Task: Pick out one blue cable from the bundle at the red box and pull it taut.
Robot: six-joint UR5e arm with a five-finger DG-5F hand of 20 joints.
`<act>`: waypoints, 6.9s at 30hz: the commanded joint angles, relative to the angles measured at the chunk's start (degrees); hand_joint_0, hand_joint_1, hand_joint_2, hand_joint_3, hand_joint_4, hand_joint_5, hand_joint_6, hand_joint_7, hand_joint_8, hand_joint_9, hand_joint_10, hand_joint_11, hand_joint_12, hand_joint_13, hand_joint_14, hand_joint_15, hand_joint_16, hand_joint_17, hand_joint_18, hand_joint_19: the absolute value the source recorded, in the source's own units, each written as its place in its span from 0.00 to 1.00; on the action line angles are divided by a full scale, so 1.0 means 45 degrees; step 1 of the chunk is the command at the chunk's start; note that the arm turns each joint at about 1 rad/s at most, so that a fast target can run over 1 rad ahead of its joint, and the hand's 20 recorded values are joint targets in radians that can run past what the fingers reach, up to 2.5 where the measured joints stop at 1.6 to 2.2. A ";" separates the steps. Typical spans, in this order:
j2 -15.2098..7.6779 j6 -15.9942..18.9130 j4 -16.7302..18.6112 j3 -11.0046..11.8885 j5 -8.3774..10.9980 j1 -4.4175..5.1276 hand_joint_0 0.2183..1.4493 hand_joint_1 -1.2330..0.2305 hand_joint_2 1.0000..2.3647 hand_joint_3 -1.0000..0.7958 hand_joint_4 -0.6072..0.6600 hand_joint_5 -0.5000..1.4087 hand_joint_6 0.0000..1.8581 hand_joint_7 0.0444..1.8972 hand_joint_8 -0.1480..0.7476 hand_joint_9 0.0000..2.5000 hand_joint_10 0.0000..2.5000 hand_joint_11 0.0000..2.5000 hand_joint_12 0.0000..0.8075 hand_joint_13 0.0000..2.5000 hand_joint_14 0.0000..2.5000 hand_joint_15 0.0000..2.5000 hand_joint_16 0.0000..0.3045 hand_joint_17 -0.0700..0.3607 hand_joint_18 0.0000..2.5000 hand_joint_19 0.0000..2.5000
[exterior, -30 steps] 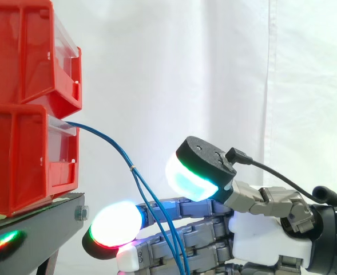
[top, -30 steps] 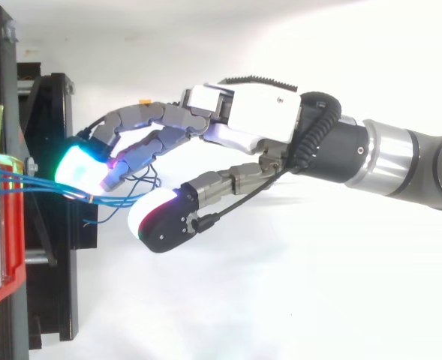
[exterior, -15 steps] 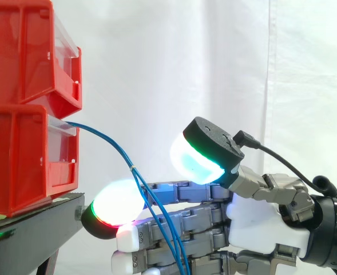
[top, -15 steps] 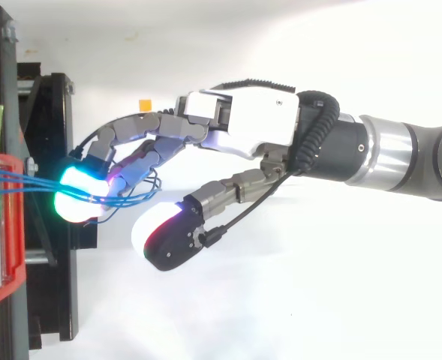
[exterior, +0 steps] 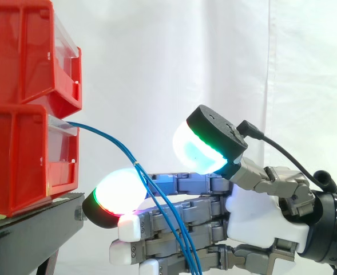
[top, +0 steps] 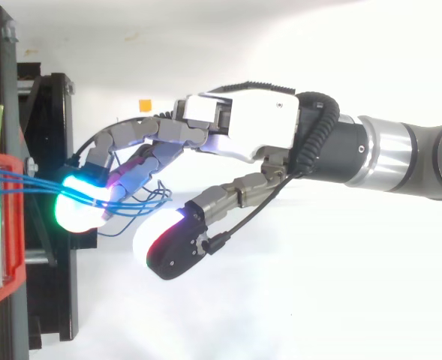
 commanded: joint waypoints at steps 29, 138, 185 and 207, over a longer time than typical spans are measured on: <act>-0.0001 0.0235 0.0016 0.0020 -0.0287 -0.0271 0.31 0.57 0.00 0.30 0.56 0.21 0.27 0.70 0.44 0.38 0.01 0.14 0.38 0.31 0.00 0.11 0.15 0.40 0.24 0.24; 0.0996 -0.1445 -0.2660 0.0801 -0.0970 -0.0740 0.34 0.27 0.02 0.45 0.54 0.16 0.48 0.57 0.46 0.41 0.01 0.26 0.40 0.30 0.01 0.13 0.15 0.40 0.26 0.23; 0.0996 -0.0937 -0.3090 0.0820 -0.0892 -0.0721 0.40 0.20 0.00 0.28 0.46 0.18 0.50 0.65 0.44 0.47 0.01 0.27 0.38 0.36 0.01 0.14 0.14 0.39 0.31 0.22; 0.0996 -0.0937 -0.3031 0.0820 -0.0912 -0.0721 0.32 0.44 0.00 0.28 0.52 0.19 0.46 0.58 0.44 0.47 0.01 0.26 0.39 0.36 0.01 0.15 0.14 0.39 0.31 0.25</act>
